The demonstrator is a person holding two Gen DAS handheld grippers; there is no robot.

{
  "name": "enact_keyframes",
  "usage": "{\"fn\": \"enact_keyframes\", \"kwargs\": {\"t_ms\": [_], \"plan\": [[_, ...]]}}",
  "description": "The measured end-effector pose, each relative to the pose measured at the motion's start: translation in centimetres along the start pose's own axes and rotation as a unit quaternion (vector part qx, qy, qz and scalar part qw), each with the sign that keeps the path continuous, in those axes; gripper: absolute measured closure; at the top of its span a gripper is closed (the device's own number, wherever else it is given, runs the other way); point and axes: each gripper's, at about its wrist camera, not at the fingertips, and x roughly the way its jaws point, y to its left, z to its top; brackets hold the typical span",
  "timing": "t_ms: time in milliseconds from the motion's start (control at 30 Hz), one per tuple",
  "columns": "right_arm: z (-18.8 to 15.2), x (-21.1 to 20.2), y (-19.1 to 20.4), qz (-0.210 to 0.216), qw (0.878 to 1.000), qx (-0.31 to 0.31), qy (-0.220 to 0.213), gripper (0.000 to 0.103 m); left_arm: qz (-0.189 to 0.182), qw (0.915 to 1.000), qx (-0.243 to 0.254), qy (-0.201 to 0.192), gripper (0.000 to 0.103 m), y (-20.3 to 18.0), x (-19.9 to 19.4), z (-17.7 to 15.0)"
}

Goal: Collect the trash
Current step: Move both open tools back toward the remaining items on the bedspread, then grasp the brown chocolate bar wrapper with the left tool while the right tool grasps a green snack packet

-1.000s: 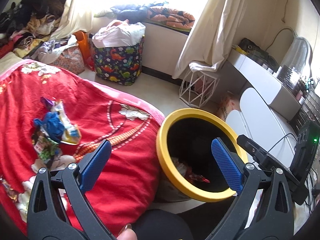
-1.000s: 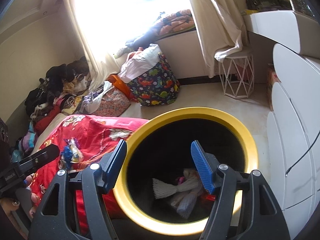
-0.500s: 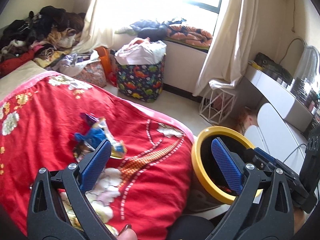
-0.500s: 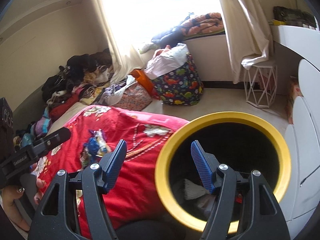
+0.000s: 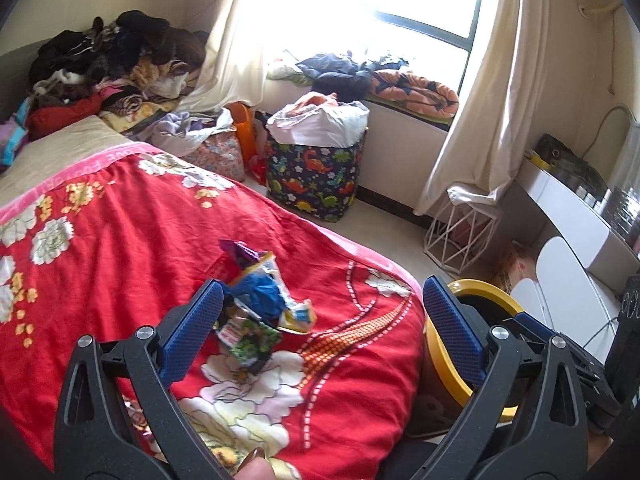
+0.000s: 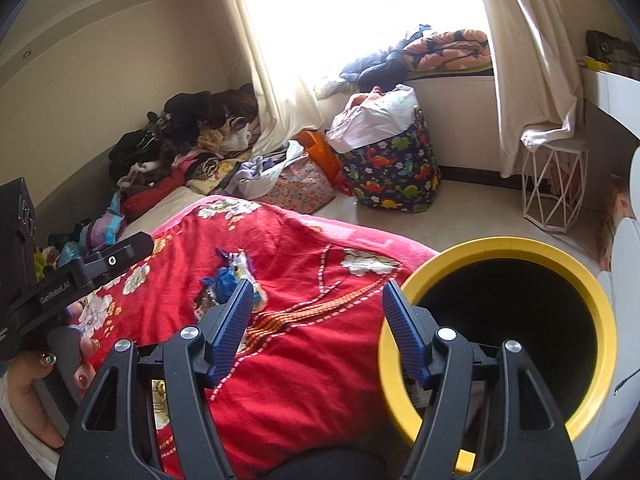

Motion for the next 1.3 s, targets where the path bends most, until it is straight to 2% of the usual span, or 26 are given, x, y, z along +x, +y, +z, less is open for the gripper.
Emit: {"fn": "enact_keyframes", "kwargs": {"t_ms": [733,1300], "plan": [[0.4,3.8,6.8,0.051,0.997,-0.052,0.027,0.039,0.045,0.9979,-0.047,-0.010,0.011,6.9,-1.3,0.1],[-0.4,8.8,10.4,0.076,0.992,-0.073,0.071,0.041,0.093,0.9913,-0.089,0.026,0.011,13.5,-2.0,-3.1]]}}
